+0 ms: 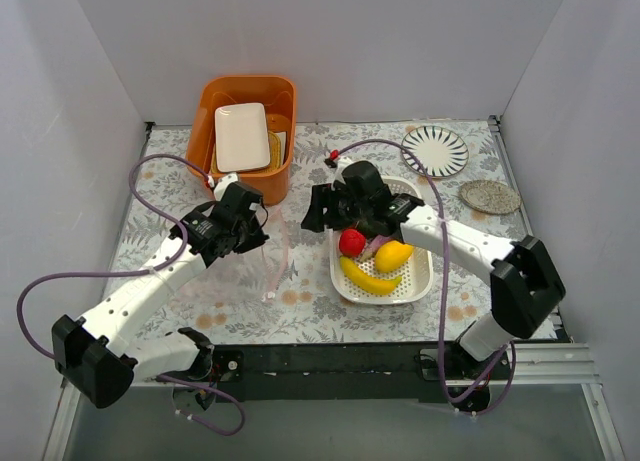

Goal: Place the food in the zip-top bag and seal the zipper
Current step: Open the zipper of the food storage bag, then pick up the fake fruit from the bin.

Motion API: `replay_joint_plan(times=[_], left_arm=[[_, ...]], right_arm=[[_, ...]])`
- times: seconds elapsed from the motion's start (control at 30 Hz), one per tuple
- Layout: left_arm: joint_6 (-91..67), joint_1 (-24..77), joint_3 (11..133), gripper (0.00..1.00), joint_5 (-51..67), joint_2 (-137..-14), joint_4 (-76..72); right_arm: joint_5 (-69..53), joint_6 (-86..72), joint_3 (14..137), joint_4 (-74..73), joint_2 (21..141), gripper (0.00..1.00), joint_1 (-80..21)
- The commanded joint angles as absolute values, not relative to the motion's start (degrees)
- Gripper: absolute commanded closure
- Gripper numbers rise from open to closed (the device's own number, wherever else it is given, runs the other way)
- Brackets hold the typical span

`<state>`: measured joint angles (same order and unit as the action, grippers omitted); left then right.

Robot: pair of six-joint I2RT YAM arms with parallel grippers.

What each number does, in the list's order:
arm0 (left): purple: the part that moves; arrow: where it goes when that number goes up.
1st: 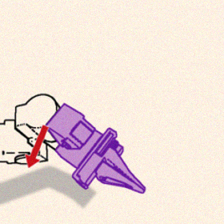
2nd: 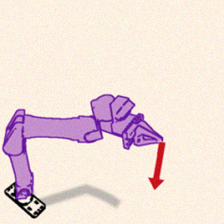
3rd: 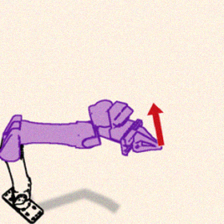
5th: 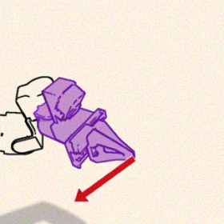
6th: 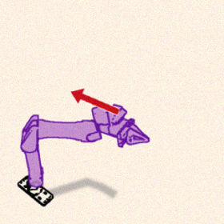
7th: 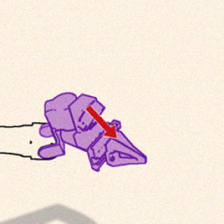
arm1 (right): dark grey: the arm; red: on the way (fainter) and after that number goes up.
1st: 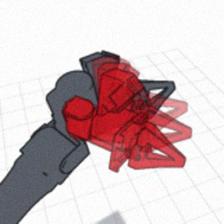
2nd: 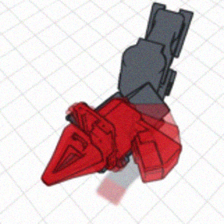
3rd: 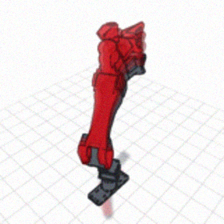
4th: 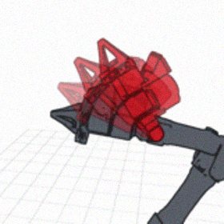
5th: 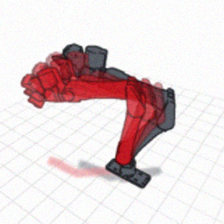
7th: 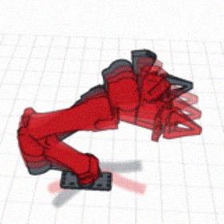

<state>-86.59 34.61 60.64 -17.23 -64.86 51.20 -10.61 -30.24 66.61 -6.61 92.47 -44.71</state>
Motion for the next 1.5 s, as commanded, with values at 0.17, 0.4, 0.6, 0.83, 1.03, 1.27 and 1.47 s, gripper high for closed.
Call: replay_joint_plan(times=[0.17, 0.4, 0.6, 0.83, 1.03, 1.27, 1.47], left_arm=[[-84.3, 34.4, 58.4, 1.00, -14.2, -62.8, 46.2], [-83.7, 34.4, 58.1, 1.00, -12.4, -62.9, 45.5], [-83.6, 34.4, 58.1, 1.00, -11.6, -62.8, 45.0], [-83.3, 34.4, 57.9, 1.00, -10.2, -63.5, 44.1], [-83.3, 34.4, 58.2, 1.00, -10.5, -63.1, 44.6], [-83.2, 34.4, 57.6, 1.00, -10.4, -63.0, 44.6], [-83.1, 34.4, 57.4, 1.00, -10.0, -63.1, 44.2]], right_arm=[[9.3, -27.8, 61.2, -18.9, 77.4, 0.30, -43.3], [12.0, -29.6, 57.1, -22.9, 76.1, 0.30, -39.3], [1.0, -25.3, 53.2, -18.1, 76.9, 0.29, -35.8], [-4.0, -25.8, 55.5, -16.2, 83.0, 0.28, -35.8], [-3.7, -27.9, 57.2, -15.3, 88.1, 0.28, -35.8], [-4.0, -28.3, 57.1, -12.1, 90.6, 0.28, -35.8], [-4.6, -29.3, 56.6, -8.5, 90.6, 0.25, -35.8]])
